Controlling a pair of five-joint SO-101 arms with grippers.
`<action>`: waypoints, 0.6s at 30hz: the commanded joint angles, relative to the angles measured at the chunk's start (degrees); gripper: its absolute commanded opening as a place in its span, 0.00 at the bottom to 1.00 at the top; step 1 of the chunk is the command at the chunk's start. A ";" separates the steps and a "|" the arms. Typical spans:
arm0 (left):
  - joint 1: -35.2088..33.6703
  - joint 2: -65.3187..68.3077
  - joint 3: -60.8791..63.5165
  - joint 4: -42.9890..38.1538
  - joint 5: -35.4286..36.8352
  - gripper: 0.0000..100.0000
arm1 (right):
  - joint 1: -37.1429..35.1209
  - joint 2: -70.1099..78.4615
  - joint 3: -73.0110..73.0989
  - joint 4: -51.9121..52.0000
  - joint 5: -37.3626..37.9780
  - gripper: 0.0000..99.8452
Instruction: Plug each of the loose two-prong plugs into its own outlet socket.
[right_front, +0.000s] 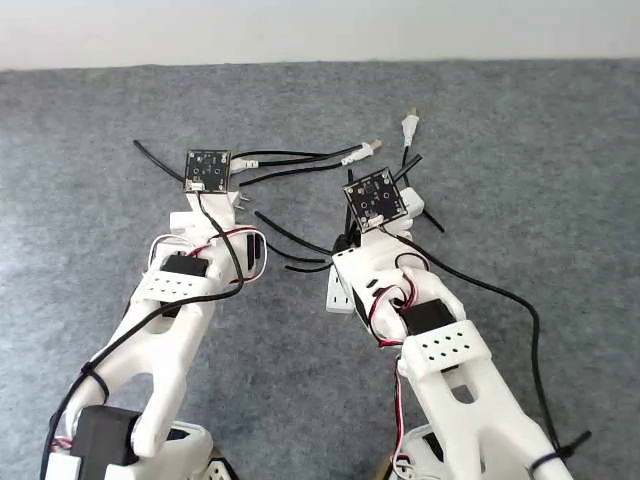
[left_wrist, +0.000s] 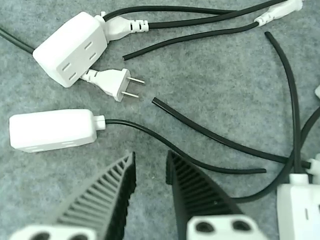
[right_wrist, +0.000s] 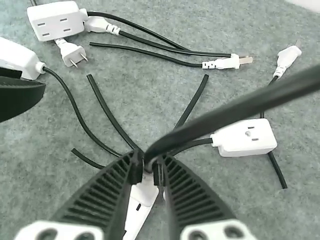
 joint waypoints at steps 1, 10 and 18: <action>-0.26 -2.11 -0.40 -1.23 0.00 0.10 | -0.48 0.40 0.62 -4.70 -0.70 0.01; -0.35 -2.11 -0.40 -1.23 0.00 0.10 | -0.48 3.12 1.49 -6.11 -0.62 0.01; -0.35 -2.11 -0.40 -1.23 0.00 0.10 | -0.57 3.38 1.58 -1.80 -0.62 0.01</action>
